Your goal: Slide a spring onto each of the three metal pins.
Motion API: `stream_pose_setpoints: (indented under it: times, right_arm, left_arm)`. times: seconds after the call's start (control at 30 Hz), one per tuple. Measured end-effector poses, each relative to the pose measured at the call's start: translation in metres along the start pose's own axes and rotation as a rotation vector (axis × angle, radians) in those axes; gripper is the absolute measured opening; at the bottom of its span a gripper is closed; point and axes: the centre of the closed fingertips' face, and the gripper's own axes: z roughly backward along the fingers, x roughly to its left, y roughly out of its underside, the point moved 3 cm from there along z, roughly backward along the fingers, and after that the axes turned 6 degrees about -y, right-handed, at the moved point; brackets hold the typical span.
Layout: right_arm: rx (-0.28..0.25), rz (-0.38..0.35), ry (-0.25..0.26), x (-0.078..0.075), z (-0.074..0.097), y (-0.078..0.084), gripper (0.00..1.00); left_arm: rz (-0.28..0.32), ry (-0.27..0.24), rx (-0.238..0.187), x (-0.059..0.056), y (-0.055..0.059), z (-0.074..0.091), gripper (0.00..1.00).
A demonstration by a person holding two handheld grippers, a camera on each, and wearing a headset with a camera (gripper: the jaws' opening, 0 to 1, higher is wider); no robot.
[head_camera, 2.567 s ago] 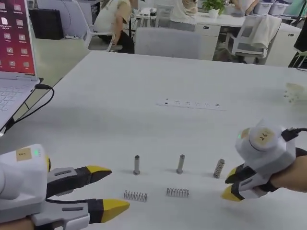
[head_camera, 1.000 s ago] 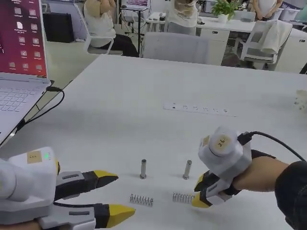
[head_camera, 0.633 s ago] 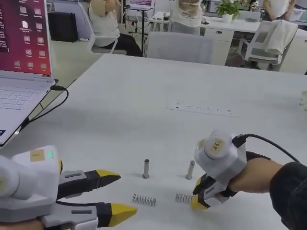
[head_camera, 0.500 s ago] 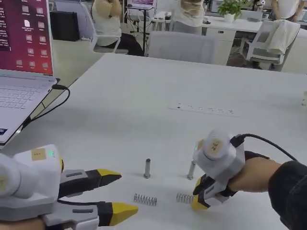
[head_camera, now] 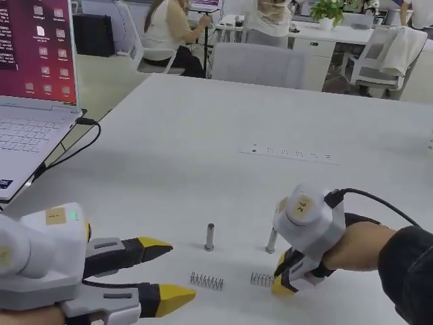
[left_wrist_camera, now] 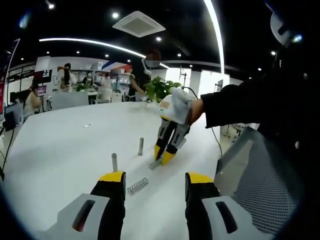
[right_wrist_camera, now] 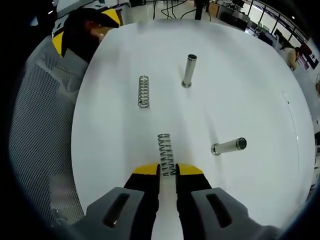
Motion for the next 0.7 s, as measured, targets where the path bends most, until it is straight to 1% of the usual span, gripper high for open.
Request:
stream_pose_setpoints:
  times: [0.23,0.33,0.43,0.63,0.7]
  right_arm:
    - [-0.007,0.006,0.006,0.001,0.001,0.000,0.08]
    - [-0.009,0.013,0.009,0.003,0.004,-0.001,0.08]
    - [-0.011,0.019,0.013,0.004,0.010,-0.003,0.08]
    - [-0.010,0.040,0.025,0.009,0.022,-0.004,0.08]
    - [-0.025,0.041,0.024,0.012,0.029,-0.006,0.08]
  left_arm:
    - [-0.005,0.004,0.003,-0.001,0.000,0.000,0.41]
    - [-0.006,0.006,0.002,-0.001,0.000,0.000,0.41]
    - [-0.012,0.010,0.009,-0.001,0.000,0.000,0.41]
    - [-0.021,0.018,0.012,0.001,-0.004,0.000,0.40]
    - [-0.028,0.021,0.014,0.002,-0.005,0.000,0.40]
